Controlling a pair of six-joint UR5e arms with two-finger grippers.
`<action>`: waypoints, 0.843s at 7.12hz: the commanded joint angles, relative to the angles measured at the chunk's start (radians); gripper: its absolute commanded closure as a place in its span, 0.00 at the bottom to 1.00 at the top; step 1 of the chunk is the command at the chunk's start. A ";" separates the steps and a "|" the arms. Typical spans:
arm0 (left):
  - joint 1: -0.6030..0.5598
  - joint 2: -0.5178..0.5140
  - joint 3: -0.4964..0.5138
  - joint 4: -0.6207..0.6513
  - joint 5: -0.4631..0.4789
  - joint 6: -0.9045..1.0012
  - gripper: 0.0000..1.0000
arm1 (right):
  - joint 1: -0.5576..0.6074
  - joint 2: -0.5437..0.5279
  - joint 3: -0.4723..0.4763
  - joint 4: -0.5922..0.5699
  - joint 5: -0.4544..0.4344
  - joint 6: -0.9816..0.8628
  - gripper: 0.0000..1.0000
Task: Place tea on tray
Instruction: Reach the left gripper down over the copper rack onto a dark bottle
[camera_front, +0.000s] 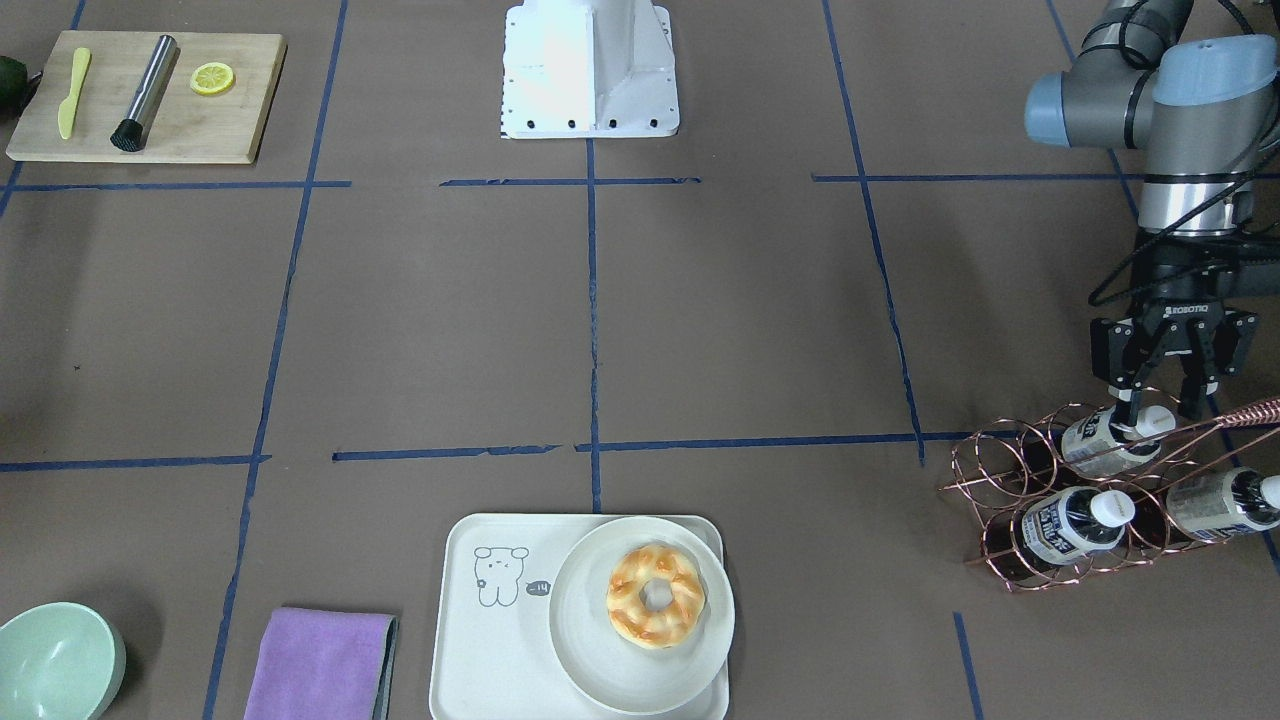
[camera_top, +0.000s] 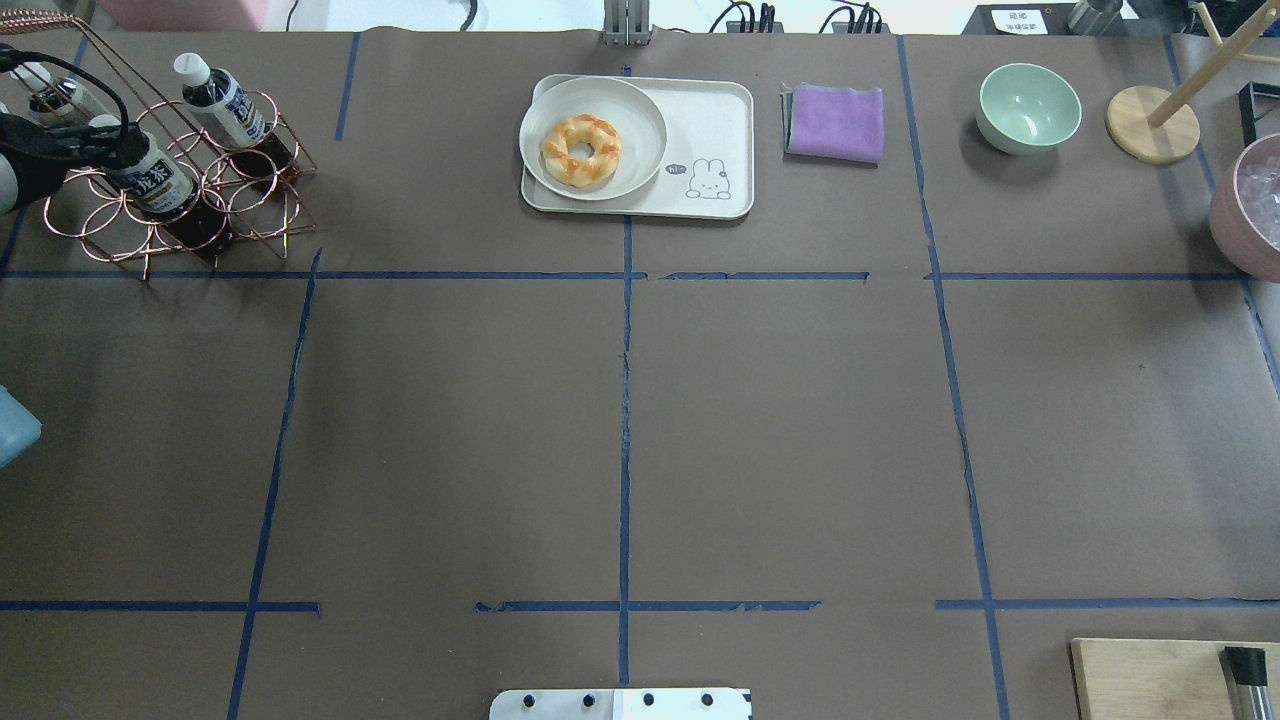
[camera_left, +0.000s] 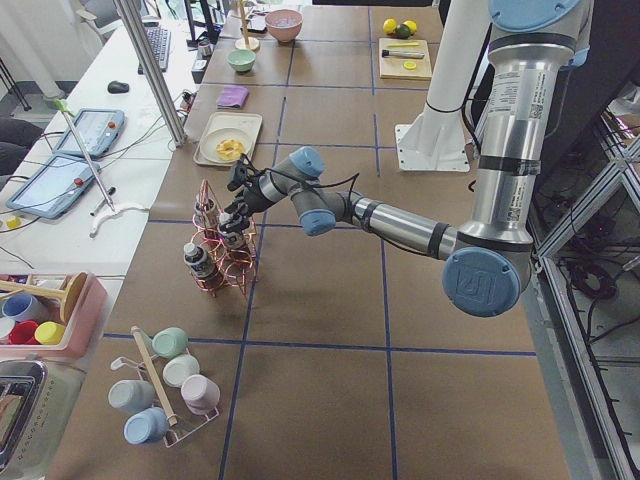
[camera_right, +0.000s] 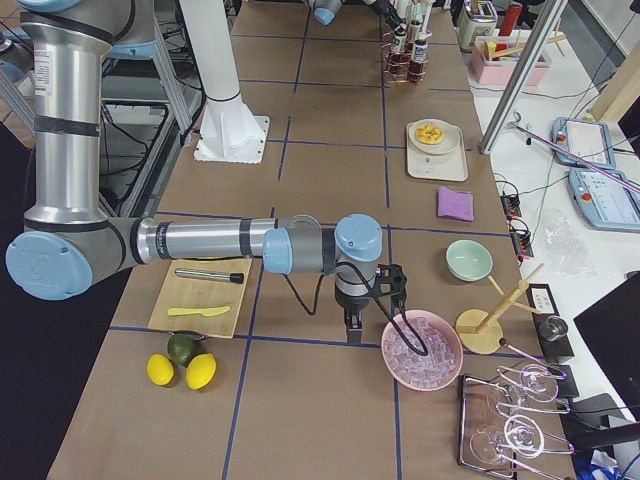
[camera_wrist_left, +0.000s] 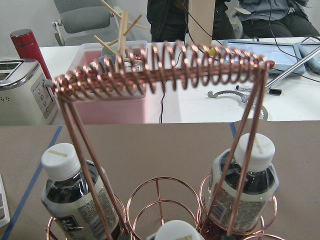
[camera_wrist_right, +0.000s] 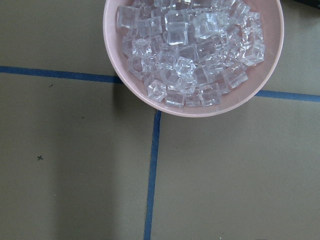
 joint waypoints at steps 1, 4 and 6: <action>0.000 -0.010 0.008 0.000 0.000 -0.002 0.34 | 0.000 0.000 -0.001 0.000 0.000 0.000 0.00; 0.000 -0.012 0.017 -0.001 0.000 -0.003 0.40 | 0.000 0.000 0.000 0.000 0.000 0.000 0.00; -0.002 -0.012 0.017 0.000 0.000 -0.005 0.73 | 0.000 0.002 0.000 0.000 0.000 0.000 0.00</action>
